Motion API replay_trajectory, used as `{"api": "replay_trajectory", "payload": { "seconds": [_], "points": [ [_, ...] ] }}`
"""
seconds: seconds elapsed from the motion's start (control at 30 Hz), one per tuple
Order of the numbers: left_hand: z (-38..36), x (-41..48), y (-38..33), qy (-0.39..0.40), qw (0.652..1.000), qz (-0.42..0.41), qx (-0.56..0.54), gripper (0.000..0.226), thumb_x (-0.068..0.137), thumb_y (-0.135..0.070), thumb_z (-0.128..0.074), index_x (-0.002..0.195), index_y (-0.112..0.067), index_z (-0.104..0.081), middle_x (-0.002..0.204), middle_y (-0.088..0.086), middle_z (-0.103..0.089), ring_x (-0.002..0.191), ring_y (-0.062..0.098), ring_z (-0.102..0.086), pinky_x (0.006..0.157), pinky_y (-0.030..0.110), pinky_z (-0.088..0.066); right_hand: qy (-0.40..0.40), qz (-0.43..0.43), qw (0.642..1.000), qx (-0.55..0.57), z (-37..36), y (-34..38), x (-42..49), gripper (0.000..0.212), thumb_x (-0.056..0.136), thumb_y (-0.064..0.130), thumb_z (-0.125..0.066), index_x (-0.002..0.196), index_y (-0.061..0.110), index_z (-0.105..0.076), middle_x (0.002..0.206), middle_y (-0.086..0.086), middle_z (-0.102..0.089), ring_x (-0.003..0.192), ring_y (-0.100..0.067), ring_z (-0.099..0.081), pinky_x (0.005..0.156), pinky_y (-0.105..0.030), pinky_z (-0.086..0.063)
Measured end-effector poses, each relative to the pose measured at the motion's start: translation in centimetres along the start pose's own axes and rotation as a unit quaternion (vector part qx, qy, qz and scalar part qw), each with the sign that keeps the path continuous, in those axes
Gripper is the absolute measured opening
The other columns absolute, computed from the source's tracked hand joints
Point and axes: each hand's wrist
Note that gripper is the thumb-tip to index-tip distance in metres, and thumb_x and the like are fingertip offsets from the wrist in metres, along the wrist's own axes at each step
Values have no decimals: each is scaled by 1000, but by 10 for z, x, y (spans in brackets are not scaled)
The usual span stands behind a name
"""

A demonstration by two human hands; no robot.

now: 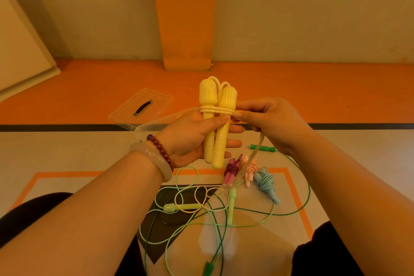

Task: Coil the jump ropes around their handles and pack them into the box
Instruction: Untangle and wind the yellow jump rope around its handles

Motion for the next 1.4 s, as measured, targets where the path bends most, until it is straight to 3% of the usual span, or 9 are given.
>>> {"api": "replay_trajectory", "payload": {
  "seconds": [0.2,0.4,0.6,0.7,0.8,0.9,1.07,1.2,1.4],
  "points": [
    [1,0,-1,4,1000,15,-25,18,99,-21,-44,108,-22,-59,92,2,-75,86,20,-72,77,44,-57,-9,20,1000,3,-4,-3,-1,19,87,5,-63,102,14,-71,81,5,-74,71,0,-67,61,-11,-48],
    [-8,4,7,-100,992,-46,57,8,91,-13,-62,98,-18,-62,67,-1,-57,51,8,-54,49,23,-46,-29,20,998,-43,-8,-9,0,15,88,13,-65,100,17,-74,77,2,-72,56,6,-54,51,-8,-39],
    [-11,8,6,-160,984,-63,38,27,89,-47,-58,93,-20,-59,54,-4,-49,40,8,-42,42,19,-36,-27,31,999,-35,-10,-8,2,14,87,15,-65,91,26,-73,75,7,-73,62,3,-59,56,-12,-44],
    [-11,7,6,-129,990,-57,-4,27,86,-45,-60,91,-19,-55,52,-3,-45,38,8,-38,42,17,-33,-22,48,999,1,-12,-9,1,13,87,11,-63,95,16,-71,70,10,-70,59,4,-58,54,-11,-43],
    [-8,4,4,-52,998,-29,-21,34,73,-38,-68,95,-16,-54,49,-5,-42,36,5,-35,43,17,-29,-5,45,999,18,-13,-14,0,25,81,23,-63,103,13,-69,66,6,-61,55,-3,-46,52,-15,-38],
    [-1,-1,-2,-13,999,2,39,33,76,-31,-76,98,-15,-57,53,-4,-46,40,5,-41,48,20,-32,50,41,998,-9,-9,-14,-2,34,82,30,-60,112,16,-68,70,0,-59,58,-7,-40,53,-19,-35],
    [-1,-2,-6,-50,996,18,71,5,90,-13,-62,93,-15,-58,54,-1,-54,58,14,-66,61,30,-55,63,33,997,-3,-8,-8,-2,23,91,14,-56,111,17,-67,68,11,-63,57,-2,-40,53,-16,-36],
    [0,-4,-9,-72,990,11,117,7,90,-27,-61,94,-21,-59,62,0,-62,56,12,-65,60,29,-56,60,18,998,-8,-8,-6,0,22,92,13,-55,110,19,-68,75,-8,-56,54,-2,-38,52,-17,-33],
    [0,-5,-6,-70,986,0,148,10,91,-35,-57,96,-26,-57,71,0,-63,54,10,-62,54,25,-52,46,12,999,-13,-9,-8,0,20,92,14,-55,106,18,-70,60,6,-51,52,-2,-36,51,-19,-31]
  ]
}}
Point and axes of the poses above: each hand's wrist, its own x-axis towards the middle knuckle, its own z-axis out of the back of the hand, y = z × x
